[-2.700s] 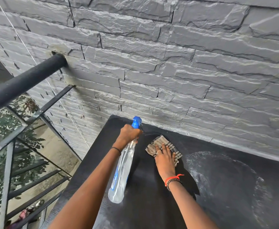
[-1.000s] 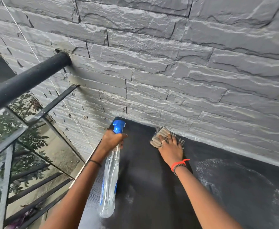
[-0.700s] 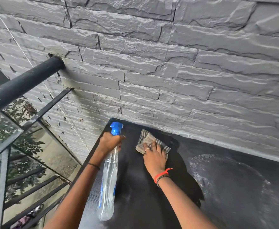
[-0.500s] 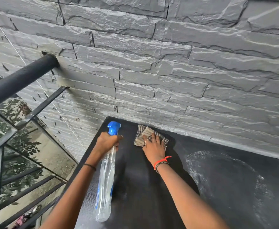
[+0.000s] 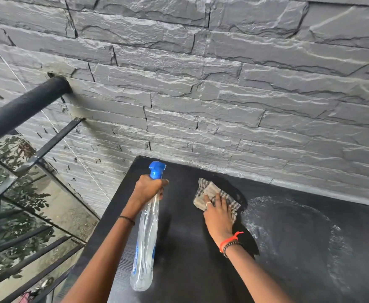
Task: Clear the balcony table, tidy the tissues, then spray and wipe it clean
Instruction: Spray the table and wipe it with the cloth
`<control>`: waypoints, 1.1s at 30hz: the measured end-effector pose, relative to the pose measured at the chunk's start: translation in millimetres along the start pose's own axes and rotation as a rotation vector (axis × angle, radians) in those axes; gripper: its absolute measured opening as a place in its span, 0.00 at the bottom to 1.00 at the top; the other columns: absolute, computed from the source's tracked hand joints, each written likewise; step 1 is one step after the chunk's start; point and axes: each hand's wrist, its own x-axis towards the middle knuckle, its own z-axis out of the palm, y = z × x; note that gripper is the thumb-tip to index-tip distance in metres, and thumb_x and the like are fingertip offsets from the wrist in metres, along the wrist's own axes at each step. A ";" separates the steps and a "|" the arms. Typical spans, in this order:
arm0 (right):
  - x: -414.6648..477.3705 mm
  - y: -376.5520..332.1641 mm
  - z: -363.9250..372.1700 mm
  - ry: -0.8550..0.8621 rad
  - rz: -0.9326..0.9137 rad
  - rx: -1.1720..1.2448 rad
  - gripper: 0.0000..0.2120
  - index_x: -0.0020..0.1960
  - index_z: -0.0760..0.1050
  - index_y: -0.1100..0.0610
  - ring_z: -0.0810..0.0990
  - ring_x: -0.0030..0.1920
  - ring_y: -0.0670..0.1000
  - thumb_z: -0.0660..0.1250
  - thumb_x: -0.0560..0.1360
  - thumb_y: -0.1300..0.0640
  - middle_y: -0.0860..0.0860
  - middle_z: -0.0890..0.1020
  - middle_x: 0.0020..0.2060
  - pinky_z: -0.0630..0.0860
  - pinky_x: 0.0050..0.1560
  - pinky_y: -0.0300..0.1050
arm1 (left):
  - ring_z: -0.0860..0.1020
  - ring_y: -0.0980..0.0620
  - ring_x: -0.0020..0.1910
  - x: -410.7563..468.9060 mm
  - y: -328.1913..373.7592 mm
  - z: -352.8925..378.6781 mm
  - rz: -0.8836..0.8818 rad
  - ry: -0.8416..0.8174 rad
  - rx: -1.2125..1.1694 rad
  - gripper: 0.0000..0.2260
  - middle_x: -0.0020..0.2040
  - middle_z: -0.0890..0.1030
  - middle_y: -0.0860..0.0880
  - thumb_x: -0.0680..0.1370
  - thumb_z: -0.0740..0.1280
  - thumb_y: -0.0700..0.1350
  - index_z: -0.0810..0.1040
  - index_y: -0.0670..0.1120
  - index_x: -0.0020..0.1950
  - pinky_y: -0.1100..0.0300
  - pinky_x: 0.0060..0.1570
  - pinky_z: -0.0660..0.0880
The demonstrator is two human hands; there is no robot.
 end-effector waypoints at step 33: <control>-15.8 174.1 -29.5 -0.019 0.319 0.071 0.25 0.75 0.59 0.49 0.53 0.74 0.62 0.55 0.78 0.58 0.59 0.56 0.75 0.53 0.74 0.58 | 0.73 0.52 0.21 -65.6 37.3 165.7 0.022 -0.291 0.222 0.11 0.23 0.74 0.49 0.70 0.69 0.41 0.71 0.44 0.29 0.61 0.35 0.74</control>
